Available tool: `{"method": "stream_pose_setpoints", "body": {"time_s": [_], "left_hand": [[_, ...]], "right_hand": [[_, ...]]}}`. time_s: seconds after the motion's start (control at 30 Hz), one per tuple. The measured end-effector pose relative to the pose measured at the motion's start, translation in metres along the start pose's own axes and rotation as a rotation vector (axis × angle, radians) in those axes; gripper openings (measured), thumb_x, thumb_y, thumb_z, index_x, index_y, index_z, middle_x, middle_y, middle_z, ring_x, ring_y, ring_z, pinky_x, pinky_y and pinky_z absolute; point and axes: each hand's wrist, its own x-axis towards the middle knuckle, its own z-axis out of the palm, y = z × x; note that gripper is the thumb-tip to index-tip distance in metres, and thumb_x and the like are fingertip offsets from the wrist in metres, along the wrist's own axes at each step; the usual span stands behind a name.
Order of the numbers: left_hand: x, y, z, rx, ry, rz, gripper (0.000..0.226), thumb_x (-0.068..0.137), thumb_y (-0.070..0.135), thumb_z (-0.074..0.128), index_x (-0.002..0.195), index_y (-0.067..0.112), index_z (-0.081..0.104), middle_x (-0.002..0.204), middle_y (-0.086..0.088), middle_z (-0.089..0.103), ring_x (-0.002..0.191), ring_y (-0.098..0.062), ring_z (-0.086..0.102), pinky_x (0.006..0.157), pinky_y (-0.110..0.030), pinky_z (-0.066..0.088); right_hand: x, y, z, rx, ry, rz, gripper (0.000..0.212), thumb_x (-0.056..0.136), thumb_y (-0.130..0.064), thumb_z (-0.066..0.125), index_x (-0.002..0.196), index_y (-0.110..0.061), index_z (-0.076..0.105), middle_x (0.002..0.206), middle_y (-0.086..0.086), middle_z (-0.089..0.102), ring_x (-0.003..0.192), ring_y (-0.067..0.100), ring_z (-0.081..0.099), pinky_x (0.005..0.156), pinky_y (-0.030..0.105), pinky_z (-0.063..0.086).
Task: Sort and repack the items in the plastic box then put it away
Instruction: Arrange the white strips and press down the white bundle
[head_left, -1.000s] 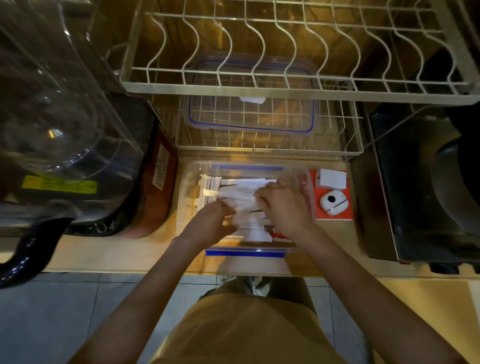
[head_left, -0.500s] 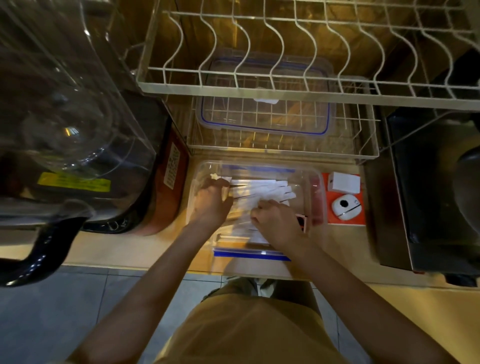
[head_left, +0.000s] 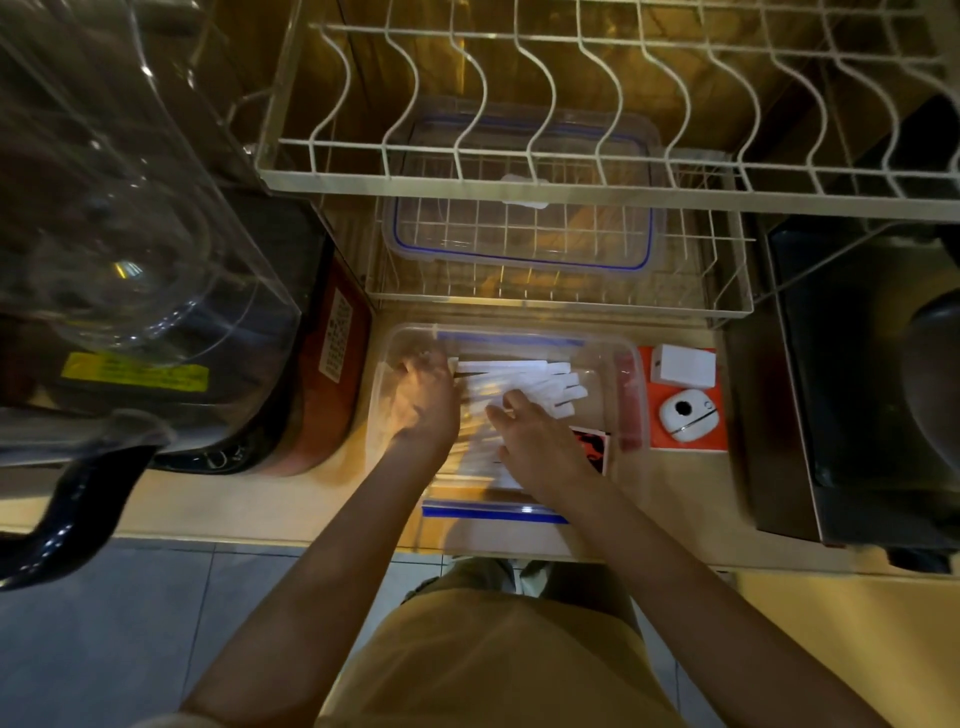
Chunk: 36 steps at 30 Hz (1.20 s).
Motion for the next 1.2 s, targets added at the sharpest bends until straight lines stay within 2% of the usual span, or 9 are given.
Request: {"method": "stream_pose_setpoints", "body": {"time_s": [0.2,0.33,0.5,0.63,0.77,0.83,0.9,1.03,1.2], "left_hand": [[0.004,0.003,-0.010,-0.055,0.045,0.007,0.024,0.093,0.007,0.046,0.116,0.001,0.050,0.118,-0.022,0.059,0.106,-0.037,0.060,0.079,-0.040,0.051],[0.000,-0.002,-0.010,-0.139,0.129,0.015,0.027,0.090,0.004,0.048,0.117,0.007,0.054,0.104,-0.021,0.067,0.095,-0.038,0.065,0.074,-0.042,0.053],[-0.006,-0.007,-0.016,-0.386,0.253,0.100,0.033,0.083,0.004,0.057,0.114,0.015,0.054,0.098,-0.020,0.069,0.088,-0.038,0.066,0.072,-0.047,0.056],[-0.023,-0.011,-0.034,-0.520,0.432,0.279,0.024,0.083,0.010,0.063,0.106,0.007,0.060,0.096,-0.019,0.070,0.083,-0.035,0.068,0.071,-0.043,0.056],[-0.034,-0.013,-0.052,-0.606,0.578,0.478,0.022,0.081,0.013,0.065,0.103,0.010,0.063,0.090,-0.013,0.072,0.076,-0.021,0.069,0.067,-0.030,0.052],[-0.037,-0.012,-0.060,-0.568,0.626,0.618,0.019,0.081,0.015,0.066,0.099,0.010,0.065,0.086,-0.010,0.073,0.072,-0.018,0.068,0.066,-0.029,0.052],[-0.038,-0.007,-0.062,-0.476,0.585,0.730,0.017,0.079,0.013,0.066,0.096,0.008,0.067,0.083,-0.008,0.073,0.070,-0.013,0.066,0.066,-0.024,0.050],[-0.036,0.002,-0.040,-0.350,0.301,0.835,0.018,0.075,0.007,0.066,0.092,0.009,0.066,0.085,-0.009,0.072,0.073,-0.015,0.065,0.066,-0.017,0.042],[-0.029,0.007,-0.012,-0.246,0.032,0.766,0.018,0.082,0.011,0.063,0.099,0.015,0.067,0.101,-0.005,0.072,0.094,-0.022,0.066,0.082,-0.030,0.048]], "right_hand": [[0.001,0.002,0.004,-0.008,0.007,-0.027,0.046,0.091,-0.006,0.047,0.135,-0.009,0.037,0.141,0.013,0.033,0.125,0.028,0.043,0.092,0.038,0.045],[-0.001,0.003,0.004,0.023,0.031,-0.041,0.044,0.092,-0.009,0.047,0.135,-0.010,0.038,0.140,0.012,0.034,0.123,0.025,0.044,0.091,0.035,0.045],[-0.001,0.005,0.006,0.036,0.080,-0.063,0.044,0.089,-0.005,0.051,0.132,-0.010,0.043,0.136,0.011,0.038,0.118,0.024,0.049,0.093,0.030,0.044],[0.001,0.007,0.007,0.032,0.080,-0.079,0.040,0.087,-0.001,0.050,0.126,-0.009,0.048,0.128,0.013,0.043,0.113,0.025,0.050,0.090,0.029,0.043],[0.003,0.007,0.006,0.072,0.047,-0.054,0.042,0.089,0.000,0.048,0.130,-0.008,0.047,0.127,0.013,0.043,0.110,0.026,0.051,0.088,0.031,0.044],[0.003,0.007,0.004,0.100,0.025,-0.036,0.043,0.090,-0.001,0.047,0.132,-0.008,0.045,0.129,0.013,0.042,0.112,0.026,0.051,0.089,0.031,0.043],[0.002,0.005,0.000,0.143,0.005,-0.014,0.043,0.090,-0.001,0.046,0.133,-0.009,0.045,0.131,0.013,0.041,0.113,0.026,0.050,0.090,0.033,0.043],[-0.007,0.006,-0.009,0.289,-0.036,0.019,0.046,0.089,0.000,0.046,0.134,-0.010,0.044,0.142,0.010,0.036,0.122,0.026,0.047,0.098,0.032,0.039],[-0.035,0.016,-0.023,0.417,0.069,0.096,0.036,0.091,-0.003,0.048,0.124,-0.013,0.057,0.127,0.010,0.056,0.109,0.021,0.056,0.095,0.028,0.042]]}}
